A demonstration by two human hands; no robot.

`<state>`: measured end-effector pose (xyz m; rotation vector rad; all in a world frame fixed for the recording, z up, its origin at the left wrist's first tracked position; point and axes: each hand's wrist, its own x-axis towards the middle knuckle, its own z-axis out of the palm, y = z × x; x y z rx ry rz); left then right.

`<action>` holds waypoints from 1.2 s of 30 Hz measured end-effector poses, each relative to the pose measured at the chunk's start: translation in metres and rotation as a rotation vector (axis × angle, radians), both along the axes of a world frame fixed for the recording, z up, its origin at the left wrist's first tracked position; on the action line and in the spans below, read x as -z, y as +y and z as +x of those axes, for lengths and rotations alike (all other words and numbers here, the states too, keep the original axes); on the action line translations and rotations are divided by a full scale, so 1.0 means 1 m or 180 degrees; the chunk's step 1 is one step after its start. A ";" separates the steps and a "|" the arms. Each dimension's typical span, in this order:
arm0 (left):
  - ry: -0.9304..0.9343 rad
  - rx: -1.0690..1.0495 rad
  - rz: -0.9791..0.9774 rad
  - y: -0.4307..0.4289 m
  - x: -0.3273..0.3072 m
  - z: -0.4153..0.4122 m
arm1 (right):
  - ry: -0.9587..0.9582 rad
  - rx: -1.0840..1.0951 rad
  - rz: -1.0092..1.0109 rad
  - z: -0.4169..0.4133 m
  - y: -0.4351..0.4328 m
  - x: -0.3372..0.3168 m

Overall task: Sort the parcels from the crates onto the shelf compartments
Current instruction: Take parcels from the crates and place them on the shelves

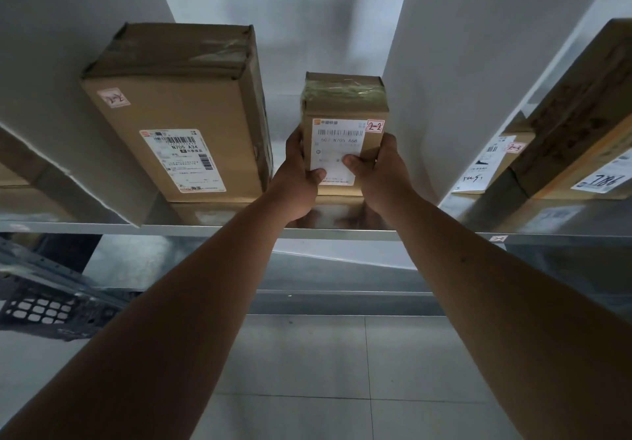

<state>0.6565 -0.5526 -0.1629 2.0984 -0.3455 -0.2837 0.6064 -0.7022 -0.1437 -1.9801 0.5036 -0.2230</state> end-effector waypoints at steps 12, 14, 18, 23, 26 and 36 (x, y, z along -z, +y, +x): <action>-0.0121 -0.0013 0.0278 0.040 -0.002 -0.054 | 0.0369 0.0392 0.0597 -0.082 0.028 0.006; -0.0087 -0.0021 0.0274 0.058 0.001 -0.089 | 0.0372 0.0434 0.0939 -0.114 0.043 -0.004; 0.0091 -0.0299 0.0256 0.091 -0.007 -0.176 | 0.0365 0.0339 0.1279 -0.173 0.074 -0.016; 0.0315 -0.0383 0.0293 0.133 -0.010 -0.261 | 0.0394 -0.0019 0.1302 -0.222 0.119 -0.019; 0.0600 -0.0749 -0.0061 0.167 -0.019 -0.300 | 0.0501 -0.0331 0.1359 -0.247 0.157 -0.021; 0.0713 -0.1808 -0.0610 0.335 -0.066 -0.360 | 0.0909 -0.1371 0.1383 -0.266 0.335 -0.051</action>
